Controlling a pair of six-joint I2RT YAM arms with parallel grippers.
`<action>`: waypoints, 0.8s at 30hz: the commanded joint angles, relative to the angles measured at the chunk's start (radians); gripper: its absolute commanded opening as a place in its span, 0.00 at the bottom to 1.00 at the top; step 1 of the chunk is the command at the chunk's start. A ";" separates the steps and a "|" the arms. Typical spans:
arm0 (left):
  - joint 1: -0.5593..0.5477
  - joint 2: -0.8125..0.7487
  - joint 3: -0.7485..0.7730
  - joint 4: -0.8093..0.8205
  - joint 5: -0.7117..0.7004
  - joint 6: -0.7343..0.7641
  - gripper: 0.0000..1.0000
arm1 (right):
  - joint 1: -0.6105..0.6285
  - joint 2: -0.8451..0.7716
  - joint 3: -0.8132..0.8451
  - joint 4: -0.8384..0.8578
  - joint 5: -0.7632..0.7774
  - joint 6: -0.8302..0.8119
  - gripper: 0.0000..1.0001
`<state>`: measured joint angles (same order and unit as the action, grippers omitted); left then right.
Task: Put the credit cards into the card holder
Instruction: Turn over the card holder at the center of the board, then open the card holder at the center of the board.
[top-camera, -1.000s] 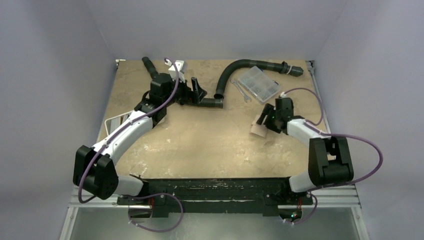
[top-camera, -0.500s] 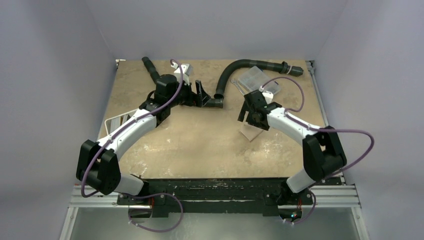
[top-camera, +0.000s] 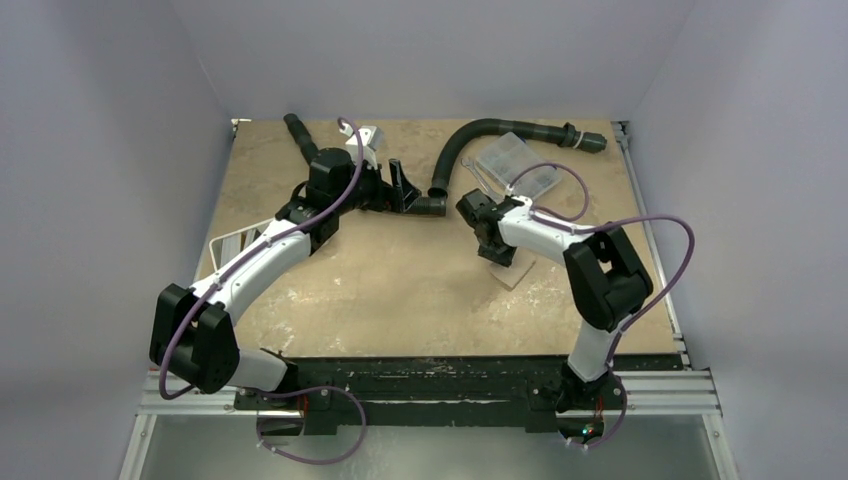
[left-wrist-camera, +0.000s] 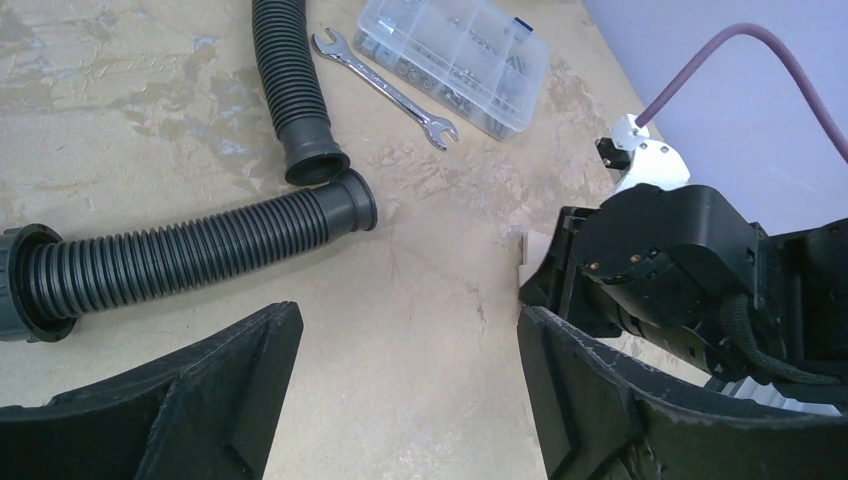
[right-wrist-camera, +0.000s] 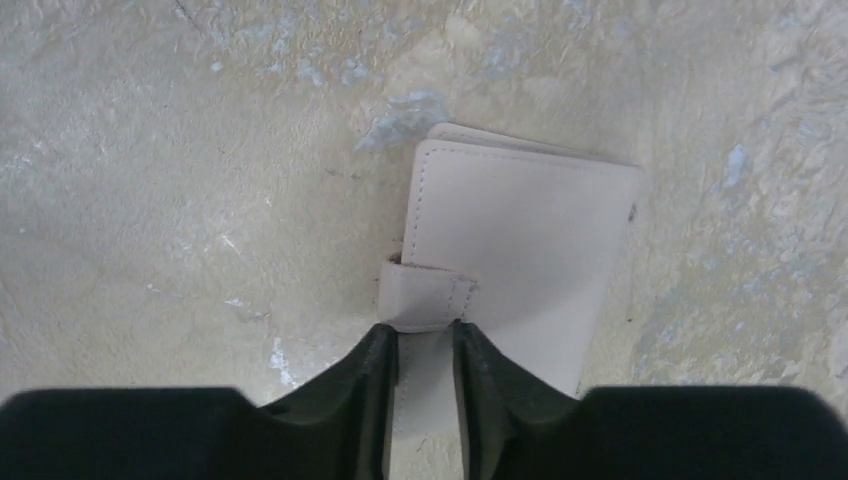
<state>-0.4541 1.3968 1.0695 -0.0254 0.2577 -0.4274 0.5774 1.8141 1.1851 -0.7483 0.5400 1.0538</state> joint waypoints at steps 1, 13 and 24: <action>-0.001 -0.036 0.044 0.028 0.009 0.000 0.85 | -0.003 -0.075 -0.060 0.094 -0.005 -0.053 0.21; -0.001 -0.003 0.049 -0.010 0.011 -0.006 0.85 | -0.004 -0.372 -0.359 0.769 -1.035 -0.354 0.00; -0.036 0.001 -0.112 0.054 0.055 -0.155 0.77 | -0.147 -0.298 -0.553 0.908 -1.074 -0.445 0.38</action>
<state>-0.4801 1.4014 1.0397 -0.0250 0.2665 -0.4911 0.5117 1.5272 0.6449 0.1982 -0.5442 0.7345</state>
